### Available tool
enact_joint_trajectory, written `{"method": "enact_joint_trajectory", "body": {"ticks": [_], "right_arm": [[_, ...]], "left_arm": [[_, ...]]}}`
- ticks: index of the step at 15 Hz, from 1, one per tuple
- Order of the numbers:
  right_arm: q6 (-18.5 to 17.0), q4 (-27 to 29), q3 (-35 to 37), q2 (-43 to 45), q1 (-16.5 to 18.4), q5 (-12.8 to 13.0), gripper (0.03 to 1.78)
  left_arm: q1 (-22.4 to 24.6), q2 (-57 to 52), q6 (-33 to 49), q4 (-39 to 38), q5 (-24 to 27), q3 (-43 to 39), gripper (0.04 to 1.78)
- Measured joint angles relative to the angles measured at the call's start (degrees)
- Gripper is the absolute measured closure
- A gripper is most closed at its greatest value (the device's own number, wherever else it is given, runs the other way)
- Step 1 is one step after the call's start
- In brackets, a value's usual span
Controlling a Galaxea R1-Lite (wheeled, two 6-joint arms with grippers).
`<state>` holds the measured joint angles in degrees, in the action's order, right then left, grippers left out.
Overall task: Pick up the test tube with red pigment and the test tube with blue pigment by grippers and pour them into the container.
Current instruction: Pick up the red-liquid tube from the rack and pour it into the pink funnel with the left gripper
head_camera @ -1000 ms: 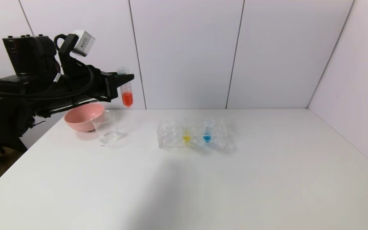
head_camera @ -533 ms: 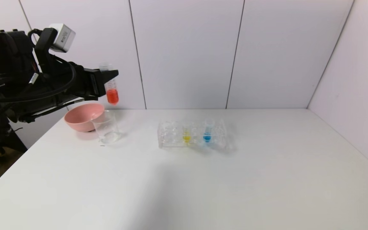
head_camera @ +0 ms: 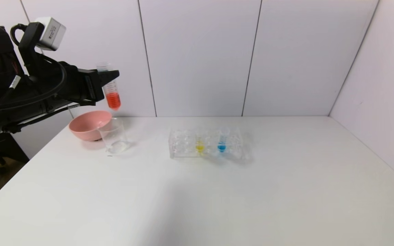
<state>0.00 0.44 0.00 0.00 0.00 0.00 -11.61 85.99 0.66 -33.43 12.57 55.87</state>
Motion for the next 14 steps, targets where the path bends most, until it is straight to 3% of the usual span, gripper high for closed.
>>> {"method": "enact_joint_trajectory", "body": {"ticks": [6,14], "right_arm": [[0.0,0.0,0.0,0.0,0.0,0.0,0.04],[0.0,0.0,0.0,0.0,0.0,0.0,0.04]], "left_arm": [[2.33,0.3,-0.15,-0.69,-0.22,-1.85,1.32],[10.64,3.32,-0.45,-0.83,-1.08,-1.11,1.32]]}}
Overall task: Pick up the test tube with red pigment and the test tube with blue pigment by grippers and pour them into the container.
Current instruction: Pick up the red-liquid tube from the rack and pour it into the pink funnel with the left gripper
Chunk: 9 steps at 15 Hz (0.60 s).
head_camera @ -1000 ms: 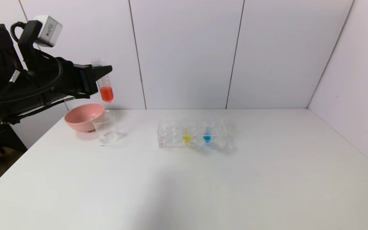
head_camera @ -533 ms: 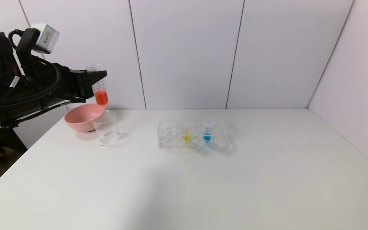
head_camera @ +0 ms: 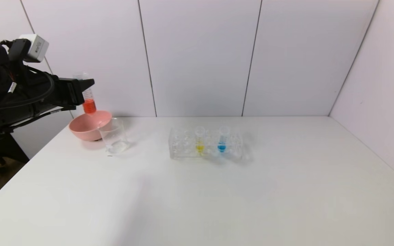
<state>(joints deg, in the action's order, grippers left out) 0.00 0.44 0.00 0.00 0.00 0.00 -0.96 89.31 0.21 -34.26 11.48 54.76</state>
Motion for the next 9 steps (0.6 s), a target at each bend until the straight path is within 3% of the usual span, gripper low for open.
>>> {"method": "enact_joint_trajectory", "body": {"ticks": [9], "right_arm": [[0.0,0.0,0.0,0.0,0.0,0.0,0.04]], "left_arm": [[6.14,2.95,-0.43,-1.33,0.33,0.34,1.32]]}}
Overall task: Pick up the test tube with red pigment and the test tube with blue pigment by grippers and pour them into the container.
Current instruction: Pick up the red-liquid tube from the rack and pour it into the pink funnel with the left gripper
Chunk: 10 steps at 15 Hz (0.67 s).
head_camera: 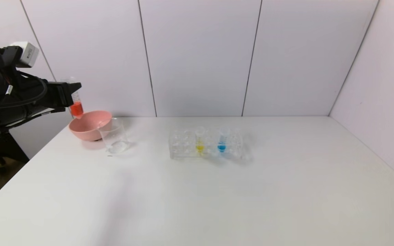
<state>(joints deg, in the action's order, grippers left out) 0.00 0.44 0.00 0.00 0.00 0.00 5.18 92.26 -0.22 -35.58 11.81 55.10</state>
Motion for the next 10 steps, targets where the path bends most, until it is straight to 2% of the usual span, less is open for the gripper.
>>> {"method": "enact_joint_trajectory", "body": {"ticks": [5,10], "right_arm": [[0.0,0.0,0.0,0.0,0.0,0.0,0.04],[0.0,0.0,0.0,0.0,0.0,0.0,0.04]], "left_arm": [[2.94,2.8,-0.27,-2.45,0.45,0.46,1.32],[3.08,4.84,-0.3,-3.39,0.67,1.1,1.32]]}}
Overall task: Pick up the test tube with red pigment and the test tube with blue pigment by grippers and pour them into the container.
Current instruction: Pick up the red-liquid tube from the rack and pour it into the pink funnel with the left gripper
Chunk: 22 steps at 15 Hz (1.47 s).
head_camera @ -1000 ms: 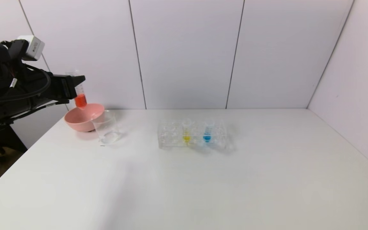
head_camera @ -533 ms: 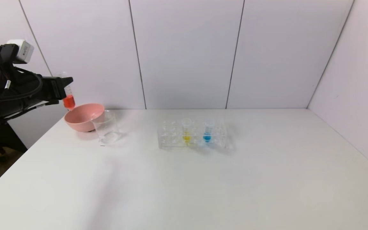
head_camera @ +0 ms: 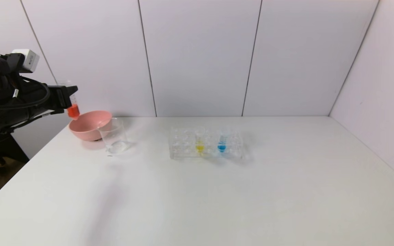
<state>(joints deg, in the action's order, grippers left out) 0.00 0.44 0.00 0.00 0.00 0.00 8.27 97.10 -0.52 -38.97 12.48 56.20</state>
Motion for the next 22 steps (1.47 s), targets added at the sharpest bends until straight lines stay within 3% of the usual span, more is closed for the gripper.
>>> {"method": "enact_joint_trajectory", "body": {"ticks": [12,22], "right_arm": [[0.0,0.0,0.0,0.0,0.0,0.0,0.04],[0.0,0.0,0.0,0.0,0.0,0.0,0.04]], "left_arm": [[-0.13,1.57,-3.66,0.22,0.6,0.72,1.32],[0.38,4.41,-4.18,0.45,4.33,3.15,1.32]]}}
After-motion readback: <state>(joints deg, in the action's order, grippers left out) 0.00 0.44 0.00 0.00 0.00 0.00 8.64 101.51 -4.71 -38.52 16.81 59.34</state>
